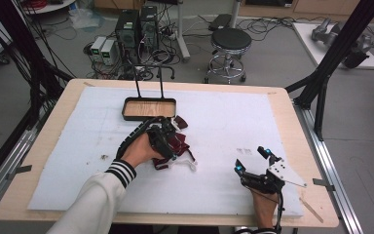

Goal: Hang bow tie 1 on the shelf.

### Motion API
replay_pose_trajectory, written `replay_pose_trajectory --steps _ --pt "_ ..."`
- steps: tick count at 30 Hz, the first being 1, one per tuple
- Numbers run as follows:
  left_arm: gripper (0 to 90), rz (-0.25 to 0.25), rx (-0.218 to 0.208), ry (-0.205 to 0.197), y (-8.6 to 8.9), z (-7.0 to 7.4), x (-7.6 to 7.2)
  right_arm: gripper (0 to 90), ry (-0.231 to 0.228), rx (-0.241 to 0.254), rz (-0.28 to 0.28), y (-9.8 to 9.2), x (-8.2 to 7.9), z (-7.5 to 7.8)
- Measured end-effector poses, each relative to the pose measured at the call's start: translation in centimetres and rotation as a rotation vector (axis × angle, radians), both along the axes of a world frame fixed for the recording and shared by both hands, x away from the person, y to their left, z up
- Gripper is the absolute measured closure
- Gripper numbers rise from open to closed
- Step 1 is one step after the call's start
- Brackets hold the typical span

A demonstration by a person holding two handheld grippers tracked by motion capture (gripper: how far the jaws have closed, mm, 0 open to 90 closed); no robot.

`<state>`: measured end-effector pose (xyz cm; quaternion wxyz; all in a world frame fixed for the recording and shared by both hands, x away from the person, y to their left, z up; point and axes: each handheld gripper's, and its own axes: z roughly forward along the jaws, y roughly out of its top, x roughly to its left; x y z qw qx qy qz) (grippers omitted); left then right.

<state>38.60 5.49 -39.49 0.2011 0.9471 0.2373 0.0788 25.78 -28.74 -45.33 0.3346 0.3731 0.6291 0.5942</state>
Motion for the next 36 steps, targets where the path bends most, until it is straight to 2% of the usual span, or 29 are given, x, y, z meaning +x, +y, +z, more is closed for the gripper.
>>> replay_pose_trajectory --steps 2,5,14,18,28,36 --pt "31.7 -0.004 0.022 0.008 -0.1 -0.2 0.1 5.6 -0.001 -0.002 0.0 0.0 0.0 0.0" --pt "37.0 -0.005 0.022 0.017 -0.1 -0.3 0.1 5.6 0.001 0.004 -0.001 0.0 0.0 0.0" --pt "45.3 -0.02 0.031 0.043 -0.5 -0.6 0.1 5.6 0.003 0.005 -0.002 0.0 0.0 0.0" --pt "50.8 -0.018 0.052 0.06 -0.6 -0.9 0.2 5.6 0.003 0.006 -0.002 0.0 0.0 0.0" --pt "62.3 -0.006 0.077 0.058 -1.2 -1.2 0.1 5.6 0.003 0.005 -0.003 0.0 0.0 0.0" --pt "71.7 0.015 0.075 0.08 -1.4 -1.4 -0.1 5.6 -0.001 0.001 -0.002 0.0 0.0 0.0"
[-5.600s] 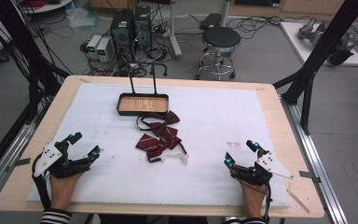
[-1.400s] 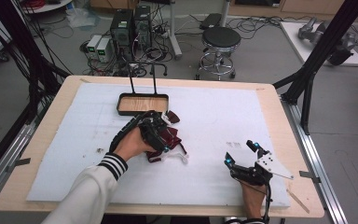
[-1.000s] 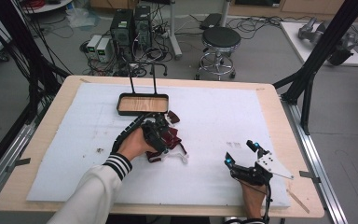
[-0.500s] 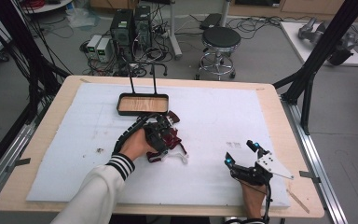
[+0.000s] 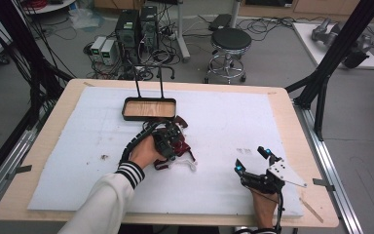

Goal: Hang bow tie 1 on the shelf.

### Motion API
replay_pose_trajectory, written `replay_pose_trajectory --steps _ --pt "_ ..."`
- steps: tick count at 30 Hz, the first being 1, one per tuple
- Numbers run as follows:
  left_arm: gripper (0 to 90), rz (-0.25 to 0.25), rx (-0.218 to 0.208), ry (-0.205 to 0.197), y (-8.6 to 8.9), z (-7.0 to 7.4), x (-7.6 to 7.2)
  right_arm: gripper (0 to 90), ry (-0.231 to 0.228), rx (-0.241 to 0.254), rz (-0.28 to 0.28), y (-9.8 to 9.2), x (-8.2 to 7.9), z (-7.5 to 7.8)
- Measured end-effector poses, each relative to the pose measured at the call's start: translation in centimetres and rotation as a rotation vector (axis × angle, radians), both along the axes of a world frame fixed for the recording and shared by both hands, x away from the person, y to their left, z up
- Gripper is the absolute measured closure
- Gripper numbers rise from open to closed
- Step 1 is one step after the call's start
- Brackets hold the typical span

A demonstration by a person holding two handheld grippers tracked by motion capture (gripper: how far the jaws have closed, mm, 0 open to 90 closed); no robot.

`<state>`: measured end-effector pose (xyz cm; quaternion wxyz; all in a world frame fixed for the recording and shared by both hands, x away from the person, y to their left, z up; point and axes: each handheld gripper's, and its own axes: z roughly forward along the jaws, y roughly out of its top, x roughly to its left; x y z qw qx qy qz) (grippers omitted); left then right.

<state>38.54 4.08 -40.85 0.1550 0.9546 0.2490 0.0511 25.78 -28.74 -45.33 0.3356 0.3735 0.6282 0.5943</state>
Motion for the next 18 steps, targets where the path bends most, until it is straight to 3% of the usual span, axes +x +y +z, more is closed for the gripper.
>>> replay_pose_trajectory --steps 9,18 --pt "74.4 0.02 -0.01 -0.004 0.1 0.1 -0.1 5.6 0.004 0.002 0.0 0.0 0.0 0.0" --pt "74.5 0.012 -0.075 -0.031 0.5 1.2 -0.6 5.6 0.003 0.004 0.0 0.0 0.0 0.0"
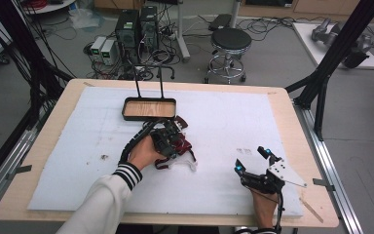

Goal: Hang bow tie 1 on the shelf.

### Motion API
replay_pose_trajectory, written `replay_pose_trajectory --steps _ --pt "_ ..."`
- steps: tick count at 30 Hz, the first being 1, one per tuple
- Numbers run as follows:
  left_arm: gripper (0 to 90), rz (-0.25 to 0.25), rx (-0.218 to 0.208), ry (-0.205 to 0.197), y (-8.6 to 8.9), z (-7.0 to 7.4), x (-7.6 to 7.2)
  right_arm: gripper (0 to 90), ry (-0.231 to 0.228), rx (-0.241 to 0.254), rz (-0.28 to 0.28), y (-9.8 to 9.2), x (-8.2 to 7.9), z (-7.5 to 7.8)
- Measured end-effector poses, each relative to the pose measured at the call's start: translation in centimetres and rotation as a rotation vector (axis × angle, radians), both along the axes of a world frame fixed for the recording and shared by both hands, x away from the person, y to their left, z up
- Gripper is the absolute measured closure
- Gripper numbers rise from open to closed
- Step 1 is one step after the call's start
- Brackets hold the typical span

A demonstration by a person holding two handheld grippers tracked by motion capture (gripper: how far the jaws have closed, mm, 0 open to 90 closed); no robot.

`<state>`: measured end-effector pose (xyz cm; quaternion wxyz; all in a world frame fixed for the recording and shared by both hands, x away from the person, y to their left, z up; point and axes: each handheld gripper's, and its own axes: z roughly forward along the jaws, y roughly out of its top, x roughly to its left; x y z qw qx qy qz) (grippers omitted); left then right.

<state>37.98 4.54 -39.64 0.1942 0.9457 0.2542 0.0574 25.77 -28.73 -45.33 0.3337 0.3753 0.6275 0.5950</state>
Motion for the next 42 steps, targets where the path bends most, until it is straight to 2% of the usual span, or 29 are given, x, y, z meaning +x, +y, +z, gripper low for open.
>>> replay_pose_trajectory --steps 5,12,13,15,16,17,18,19,20,22,26,28,34,42 --pt "74.5 0.015 -0.068 -0.03 0.5 0.8 -0.2 5.6 -0.004 -0.006 0.001 0.0 0.0 0.0" --pt "74.6 0.024 -0.14 -0.06 1.1 1.8 -0.6 5.6 -0.003 -0.006 0.0 0.0 0.0 0.0" --pt "74.6 0.024 -0.14 -0.06 1.1 1.8 -0.6 5.6 -0.003 -0.006 0.0 0.0 0.0 0.0" --pt "74.6 0.03 -0.172 -0.073 1.4 2.3 -0.8 5.6 -0.003 -0.004 0.001 0.0 0.0 0.0" --pt "74.6 0.03 -0.172 -0.073 1.4 2.3 -0.8 5.6 -0.003 -0.005 0.0 0.0 0.0 0.0" --pt "74.6 0.035 -0.192 -0.087 1.7 2.6 -0.9 5.6 -0.003 -0.005 0.0 0.0 0.0 0.0" --pt "74.6 0.035 -0.192 -0.087 1.7 2.6 -0.9 5.6 -0.003 -0.005 0.0 0.0 0.0 0.0" --pt "74.6 0.041 -0.219 -0.102 2.0 3.0 -1.0 5.6 0.001 -0.003 0.001 0.0 0.0 0.0" --pt "74.6 0.041 -0.219 -0.102 2.0 3.0 -1.0 5.6 -0.005 -0.008 0.002 0.0 0.0 0.0" --pt "74.6 0.05 -0.255 -0.122 2.6 3.6 -1.2 5.6 0.003 -0.003 0.002 0.0 0.0 0.0" --pt "74.6 0.054 -0.283 -0.144 3.1 4.2 -1.4 5.6 -0.002 -0.005 0.0 0.0 0.0 0.0" --pt "74.6 0.063 -0.321 -0.165 3.7 4.7 -1.6 5.6 0.004 -0.003 0.001 0.0 0.0 0.0" --pt "74.6 0.08 -0.349 -0.203 4.5 5.4 -2.0 5.6 0.001 -0.003 0.002 0.1 0.0 0.0" --pt "74.6 0.127 -0.384 -0.255 6.2 6.6 -2.1 5.6 -0.001 -0.006 0.002 0.1 0.0 0.0"
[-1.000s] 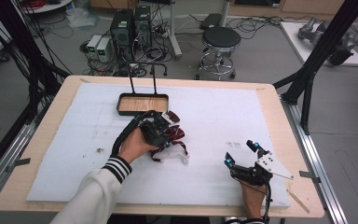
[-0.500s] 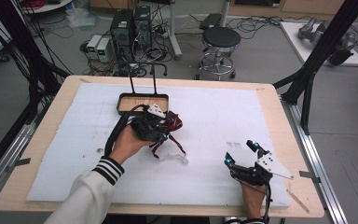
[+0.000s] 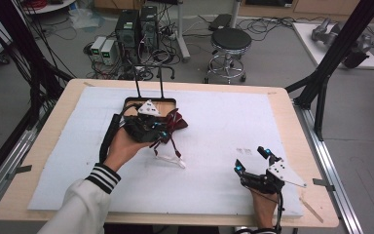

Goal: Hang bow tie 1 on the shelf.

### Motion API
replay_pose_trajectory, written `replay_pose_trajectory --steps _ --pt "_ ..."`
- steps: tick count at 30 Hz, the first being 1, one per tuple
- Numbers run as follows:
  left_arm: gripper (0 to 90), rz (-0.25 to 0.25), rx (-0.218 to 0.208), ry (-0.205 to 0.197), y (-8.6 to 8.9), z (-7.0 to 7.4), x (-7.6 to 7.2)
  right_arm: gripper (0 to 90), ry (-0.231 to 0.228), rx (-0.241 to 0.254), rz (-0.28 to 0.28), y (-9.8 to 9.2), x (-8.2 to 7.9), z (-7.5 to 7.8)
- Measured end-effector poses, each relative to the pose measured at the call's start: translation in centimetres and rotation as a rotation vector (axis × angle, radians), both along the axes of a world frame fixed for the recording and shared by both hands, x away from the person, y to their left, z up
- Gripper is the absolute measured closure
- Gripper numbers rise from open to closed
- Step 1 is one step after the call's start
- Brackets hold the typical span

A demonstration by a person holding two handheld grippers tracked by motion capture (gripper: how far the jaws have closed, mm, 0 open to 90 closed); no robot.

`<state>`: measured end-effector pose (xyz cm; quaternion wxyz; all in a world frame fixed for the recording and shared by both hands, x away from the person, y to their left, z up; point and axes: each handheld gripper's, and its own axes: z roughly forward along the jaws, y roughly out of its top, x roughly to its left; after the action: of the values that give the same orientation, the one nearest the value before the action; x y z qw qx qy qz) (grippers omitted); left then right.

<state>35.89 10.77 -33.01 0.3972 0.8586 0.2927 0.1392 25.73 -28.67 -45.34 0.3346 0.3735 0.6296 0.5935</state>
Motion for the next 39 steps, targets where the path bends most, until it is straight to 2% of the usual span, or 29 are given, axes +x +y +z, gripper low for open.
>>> replay_pose_trajectory --steps 17,30,39 --pt "74.8 0.139 -0.067 -0.095 4.8 2.5 0.1 5.6 -0.002 -0.002 -0.001 0.0 0.0 0.0" --pt "74.8 0.223 -0.086 -0.142 7.3 3.4 0.5 5.6 -0.005 -0.006 0.0 0.0 0.0 0.0" --pt "74.8 0.272 -0.092 -0.163 9.1 4.0 1.5 5.6 0.004 -0.004 0.001 0.0 0.0 0.0"
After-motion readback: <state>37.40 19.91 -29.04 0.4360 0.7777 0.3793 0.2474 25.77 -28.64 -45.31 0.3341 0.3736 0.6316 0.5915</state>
